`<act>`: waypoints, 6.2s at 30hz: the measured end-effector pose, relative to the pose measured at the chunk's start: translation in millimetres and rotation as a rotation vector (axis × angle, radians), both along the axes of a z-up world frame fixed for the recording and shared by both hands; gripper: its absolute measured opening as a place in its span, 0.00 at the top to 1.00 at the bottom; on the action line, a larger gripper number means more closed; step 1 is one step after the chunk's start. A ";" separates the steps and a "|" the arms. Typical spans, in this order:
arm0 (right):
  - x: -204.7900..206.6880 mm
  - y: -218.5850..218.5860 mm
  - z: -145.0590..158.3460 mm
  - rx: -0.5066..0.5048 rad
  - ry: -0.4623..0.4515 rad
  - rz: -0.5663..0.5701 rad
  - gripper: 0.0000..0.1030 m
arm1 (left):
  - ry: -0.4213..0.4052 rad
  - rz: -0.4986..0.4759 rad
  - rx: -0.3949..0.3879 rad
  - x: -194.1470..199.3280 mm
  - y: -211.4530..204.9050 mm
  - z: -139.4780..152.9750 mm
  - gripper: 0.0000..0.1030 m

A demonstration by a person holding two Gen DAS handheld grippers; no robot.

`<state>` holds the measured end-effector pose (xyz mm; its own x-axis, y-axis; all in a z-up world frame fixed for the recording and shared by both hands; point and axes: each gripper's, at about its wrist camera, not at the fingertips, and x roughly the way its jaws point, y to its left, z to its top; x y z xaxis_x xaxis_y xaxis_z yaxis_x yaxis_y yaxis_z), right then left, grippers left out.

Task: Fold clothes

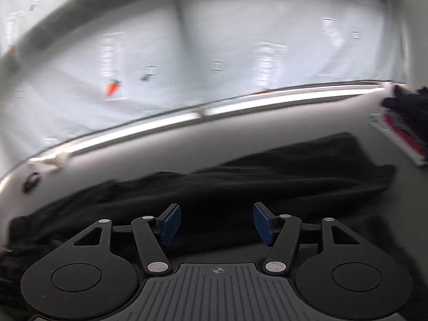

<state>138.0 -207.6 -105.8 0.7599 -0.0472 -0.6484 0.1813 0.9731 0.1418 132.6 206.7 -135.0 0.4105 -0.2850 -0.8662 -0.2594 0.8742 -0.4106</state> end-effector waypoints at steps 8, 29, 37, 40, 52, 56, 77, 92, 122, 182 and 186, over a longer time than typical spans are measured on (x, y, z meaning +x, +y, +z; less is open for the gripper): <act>8.3 -149.7 -46.7 0.063 0.132 -0.035 0.22 | 0.016 0.182 0.011 -19.1 -10.1 -6.7 0.71; 2.6 -189.1 -70.8 0.243 0.084 0.094 0.90 | 0.059 0.201 0.109 -16.5 -22.5 1.7 0.70; -31.5 -181.9 17.1 -0.036 -0.081 -0.189 0.91 | 0.072 0.173 0.095 -4.1 -18.1 0.1 0.69; -3.5 -166.7 24.2 -0.181 -0.086 -0.160 0.91 | 0.076 0.155 0.110 -0.5 -16.5 0.8 0.69; 109.3 -164.7 -94.1 -0.259 0.163 -0.220 0.82 | 0.070 0.234 0.161 -28.9 -0.3 4.9 0.67; 94.9 -166.6 -85.3 -0.241 0.175 -0.226 0.73 | 0.064 0.243 0.143 -37.0 3.5 2.7 0.67; -11.6 -178.5 -59.8 0.116 0.248 -0.337 0.45 | 0.068 0.341 0.036 -54.3 9.4 10.8 0.67; -53.9 -172.3 -116.4 0.664 0.373 -0.369 0.23 | 0.069 0.425 -0.082 -88.8 26.4 8.7 0.64; -56.0 -149.3 -130.3 1.014 0.507 -0.517 0.39 | 0.001 0.733 -0.336 -142.4 60.5 -16.4 0.61; -4.0 -120.2 -108.7 0.893 0.428 -0.545 0.94 | 0.102 0.787 -0.178 -136.0 83.9 -12.1 0.89; 0.6 -117.2 -79.4 0.821 0.378 -0.514 0.95 | 0.097 0.749 -0.094 -124.4 79.7 5.8 0.92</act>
